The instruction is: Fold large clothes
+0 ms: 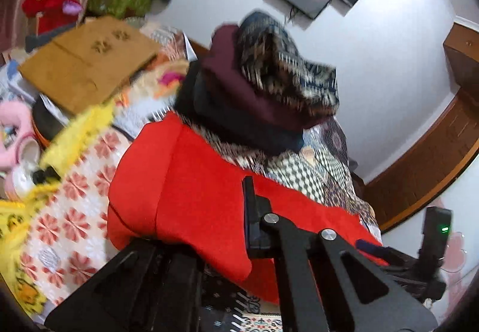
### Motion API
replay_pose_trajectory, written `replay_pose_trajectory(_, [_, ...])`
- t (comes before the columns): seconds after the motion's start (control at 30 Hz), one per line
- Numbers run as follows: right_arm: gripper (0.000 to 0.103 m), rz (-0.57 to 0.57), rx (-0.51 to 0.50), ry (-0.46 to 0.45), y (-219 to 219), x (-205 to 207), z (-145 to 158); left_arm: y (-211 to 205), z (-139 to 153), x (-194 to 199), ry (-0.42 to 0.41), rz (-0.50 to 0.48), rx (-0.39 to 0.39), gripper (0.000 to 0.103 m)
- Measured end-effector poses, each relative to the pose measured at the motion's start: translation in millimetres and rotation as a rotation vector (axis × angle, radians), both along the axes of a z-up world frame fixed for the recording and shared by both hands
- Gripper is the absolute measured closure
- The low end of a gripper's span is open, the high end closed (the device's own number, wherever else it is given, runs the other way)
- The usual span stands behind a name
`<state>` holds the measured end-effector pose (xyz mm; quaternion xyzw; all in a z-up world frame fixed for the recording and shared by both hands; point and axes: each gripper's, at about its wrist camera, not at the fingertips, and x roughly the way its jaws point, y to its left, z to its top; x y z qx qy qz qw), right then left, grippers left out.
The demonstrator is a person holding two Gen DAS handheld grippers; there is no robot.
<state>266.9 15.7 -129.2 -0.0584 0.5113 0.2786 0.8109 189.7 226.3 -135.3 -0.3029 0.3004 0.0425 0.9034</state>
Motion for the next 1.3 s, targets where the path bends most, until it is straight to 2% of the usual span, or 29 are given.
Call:
replay_pose_trajectory(0.1, [0.016, 0.057, -0.001, 0.058, 27, -6, -23, 11, 11, -12, -0.021, 0.040, 0.045, 0.100])
replay_pose_trajectory(0.2, [0.005, 0.119, -0.015, 0.030, 46, -16, -30, 18, 14, -19, -0.019, 0.057, 0.064, 0.100])
replay_pose_trajectory(0.3, [0.004, 0.146, -0.024, 0.022, 49, -20, -29, 16, 17, -23, -0.002, 0.060, 0.103, 0.100])
replay_pose_trajectory(0.37, [0.005, 0.150, 0.010, 0.045, 41, -15, -25, 9, 21, -19, -0.005, 0.051, 0.120, 0.100])
replay_pose_trajectory(0.43, [0.006, 0.131, 0.066, 0.070, 24, -8, -17, -2, 30, -14, -0.019, 0.036, 0.144, 0.100])
replay_pose_trajectory(0.53, [0.006, 0.050, 0.133, 0.047, -14, -2, 0, -30, 52, 2, -0.061, -0.025, 0.176, 0.100])
replay_pose_trajectory(0.67, [0.006, -0.106, 0.186, -0.031, -89, 2, 26, -93, 81, 35, -0.121, -0.160, 0.244, 0.100])
replay_pose_trajectory(0.73, [0.006, -0.216, 0.201, -0.068, -136, 1, 36, -137, 86, 55, -0.130, -0.263, 0.262, 0.100])
replay_pose_trajectory(0.8, [0.006, -0.321, 0.195, -0.094, -180, -2, 40, -177, 79, 72, -0.119, -0.360, 0.270, 0.100])
replay_pose_trajectory(0.9, [0.006, -0.425, 0.162, -0.100, -223, -6, 36, -236, 45, 98, -0.028, -0.497, 0.267, 0.100])
replay_pose_trajectory(0.97, [0.006, -0.467, 0.143, -0.088, -241, -9, 31, -265, 6, 113, 0.096, -0.593, 0.233, 0.100])
replay_pose_trajectory(1.07, [0.006, -0.498, 0.112, -0.072, -253, -16, 22, -283, -45, 119, 0.260, -0.705, 0.118, 0.099])
replay_pose_trajectory(1.13, [0.006, -0.496, 0.108, -0.069, -257, -15, 22, -286, -58, 114, 0.284, -0.713, 0.138, 0.099])
replay_pose_trajectory(1.2, [0.006, -0.488, 0.113, -0.068, -260, -14, 23, -284, -53, 108, 0.273, -0.726, 0.170, 0.097])
replay_pose_trajectory(1.3, [0.006, -0.456, 0.131, -0.085, -244, -10, 30, -274, -40, 102, 0.257, -0.751, 0.161, 0.079])
